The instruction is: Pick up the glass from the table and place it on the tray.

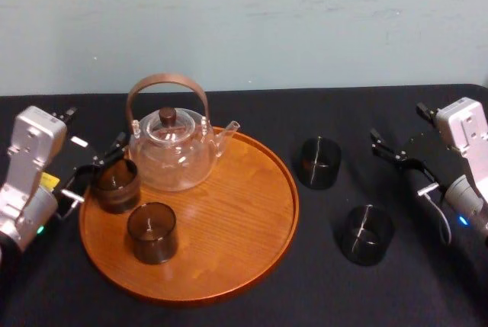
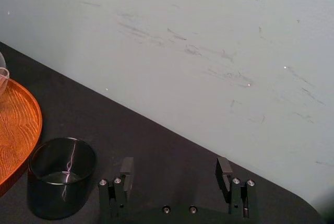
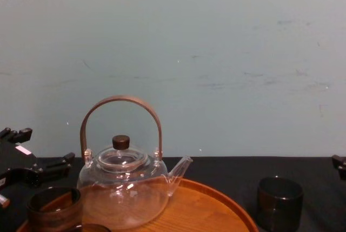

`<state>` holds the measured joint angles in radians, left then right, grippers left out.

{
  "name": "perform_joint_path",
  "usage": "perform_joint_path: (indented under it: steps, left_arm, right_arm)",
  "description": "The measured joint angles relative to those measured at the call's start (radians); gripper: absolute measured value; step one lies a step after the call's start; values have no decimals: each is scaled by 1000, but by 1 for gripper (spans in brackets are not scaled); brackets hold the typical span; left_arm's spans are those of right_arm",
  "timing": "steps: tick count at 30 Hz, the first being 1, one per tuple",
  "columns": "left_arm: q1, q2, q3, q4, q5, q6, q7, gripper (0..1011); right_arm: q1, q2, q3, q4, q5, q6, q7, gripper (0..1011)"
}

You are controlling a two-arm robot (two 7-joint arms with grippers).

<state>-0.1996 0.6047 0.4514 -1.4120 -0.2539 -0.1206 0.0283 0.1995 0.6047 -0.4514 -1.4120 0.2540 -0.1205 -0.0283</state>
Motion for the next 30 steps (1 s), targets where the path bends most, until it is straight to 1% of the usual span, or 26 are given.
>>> perform_joint_path:
  steps: [30]
  left_arm:
    - [0,0,0,0,0,0,0,1002]
  right_arm:
    - [0,0,0,0,0,0,0,1002]
